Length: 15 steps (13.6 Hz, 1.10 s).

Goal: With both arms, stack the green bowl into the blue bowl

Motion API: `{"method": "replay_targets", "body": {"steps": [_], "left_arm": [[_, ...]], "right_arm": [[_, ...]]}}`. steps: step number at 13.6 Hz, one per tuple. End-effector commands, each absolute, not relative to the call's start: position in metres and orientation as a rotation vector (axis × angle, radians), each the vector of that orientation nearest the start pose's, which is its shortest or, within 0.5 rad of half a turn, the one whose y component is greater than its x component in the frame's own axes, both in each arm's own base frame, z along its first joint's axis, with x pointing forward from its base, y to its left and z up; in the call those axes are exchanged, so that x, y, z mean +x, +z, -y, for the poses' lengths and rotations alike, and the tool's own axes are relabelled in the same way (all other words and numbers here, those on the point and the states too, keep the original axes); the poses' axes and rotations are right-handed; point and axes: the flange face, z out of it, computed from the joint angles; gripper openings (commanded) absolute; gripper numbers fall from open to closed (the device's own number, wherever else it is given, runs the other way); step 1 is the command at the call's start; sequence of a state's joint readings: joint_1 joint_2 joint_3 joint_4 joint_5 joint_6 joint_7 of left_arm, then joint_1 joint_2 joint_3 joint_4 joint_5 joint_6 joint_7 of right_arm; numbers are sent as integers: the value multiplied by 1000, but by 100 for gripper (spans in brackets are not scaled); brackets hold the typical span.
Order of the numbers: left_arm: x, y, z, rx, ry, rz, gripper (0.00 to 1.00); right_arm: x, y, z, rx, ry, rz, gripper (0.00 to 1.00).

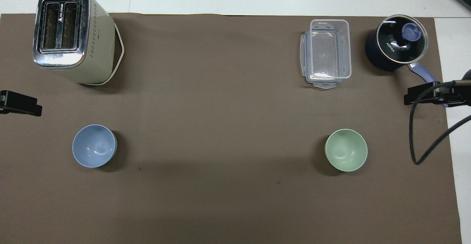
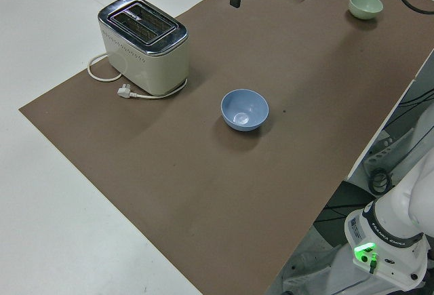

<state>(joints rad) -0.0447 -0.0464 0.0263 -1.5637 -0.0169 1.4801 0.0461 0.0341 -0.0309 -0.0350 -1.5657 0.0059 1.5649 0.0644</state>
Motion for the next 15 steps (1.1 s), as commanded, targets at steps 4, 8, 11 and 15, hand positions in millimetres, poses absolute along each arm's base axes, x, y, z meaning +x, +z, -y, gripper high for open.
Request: {"method": "replay_targets", "body": {"steps": [4, 8, 11, 15], "left_arm": [[512, 616, -24, -3166, 39, -189, 100], [512, 586, -32, -3167, 52, -201, 100], [504, 552, -32, -3166, 28, -200, 100], [489, 508, -30, -3165, 11, -198, 100]], "right_arm": [[543, 644, -3, -3124, -28, -114, 100], [540, 641, -3, -3125, 1, -102, 100], [538, 640, -3, -3125, 6, -100, 100], [539, 641, -3, -3127, -2, -98, 100]]}}
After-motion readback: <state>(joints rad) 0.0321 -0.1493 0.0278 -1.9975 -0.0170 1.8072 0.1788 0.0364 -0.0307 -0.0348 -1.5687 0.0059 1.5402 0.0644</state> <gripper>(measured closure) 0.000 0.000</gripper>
